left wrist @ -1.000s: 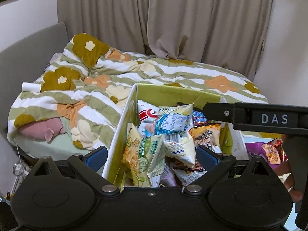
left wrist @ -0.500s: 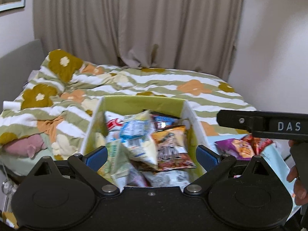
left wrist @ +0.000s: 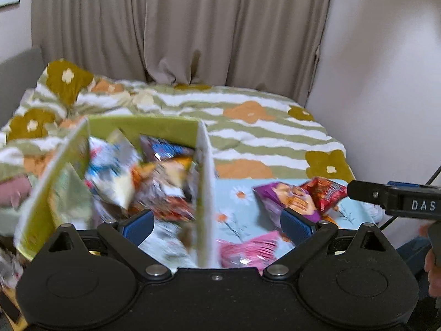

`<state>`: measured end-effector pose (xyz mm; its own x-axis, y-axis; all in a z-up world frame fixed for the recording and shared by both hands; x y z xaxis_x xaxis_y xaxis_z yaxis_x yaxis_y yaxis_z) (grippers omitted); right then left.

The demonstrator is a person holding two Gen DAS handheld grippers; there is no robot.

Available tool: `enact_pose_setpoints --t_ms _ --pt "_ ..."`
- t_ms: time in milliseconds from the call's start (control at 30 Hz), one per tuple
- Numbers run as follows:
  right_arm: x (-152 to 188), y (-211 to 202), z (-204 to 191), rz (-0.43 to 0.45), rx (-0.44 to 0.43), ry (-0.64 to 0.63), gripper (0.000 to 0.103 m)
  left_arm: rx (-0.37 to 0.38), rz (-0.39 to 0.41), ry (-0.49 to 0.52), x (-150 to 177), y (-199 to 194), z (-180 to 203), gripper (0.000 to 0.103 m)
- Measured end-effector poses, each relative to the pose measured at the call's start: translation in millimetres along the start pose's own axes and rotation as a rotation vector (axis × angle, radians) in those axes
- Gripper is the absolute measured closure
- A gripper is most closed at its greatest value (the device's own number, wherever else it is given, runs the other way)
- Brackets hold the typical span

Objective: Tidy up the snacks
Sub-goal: 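Grasp the pink striped bag with left tool while right tool grasps the orange-cream bag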

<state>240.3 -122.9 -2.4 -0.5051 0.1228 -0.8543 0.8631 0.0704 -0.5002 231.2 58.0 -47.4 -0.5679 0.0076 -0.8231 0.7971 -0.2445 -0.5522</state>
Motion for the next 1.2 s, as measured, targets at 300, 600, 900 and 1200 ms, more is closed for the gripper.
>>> enact_pose_setpoints --t_ms 300,600,900,1200 --pt "26 10 74 -0.098 -0.015 -0.058 0.000 -0.067 -0.064 -0.005 39 34 62 0.004" --pt "71 42 106 -0.220 -0.091 -0.075 0.000 -0.217 -0.103 0.059 75 83 86 0.007" --pt "94 70 106 -0.268 -0.136 -0.108 0.000 -0.366 -0.167 0.132 99 124 79 0.011" --pt "113 91 100 -0.302 -0.167 -0.157 0.000 -0.382 -0.203 0.157 120 130 74 0.027"
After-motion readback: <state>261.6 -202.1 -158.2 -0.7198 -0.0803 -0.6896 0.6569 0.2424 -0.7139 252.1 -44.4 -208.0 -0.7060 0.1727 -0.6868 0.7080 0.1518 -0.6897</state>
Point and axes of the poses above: each gripper's, at about its wrist camera, not at the fingertips, and y roughly the way its jaws point, z to its right, x to its underside, the point moved 7 cm from there along y, roughly the way its jaws point, and after that the axes turned 8 degrees about z, right-handed, at the moved point
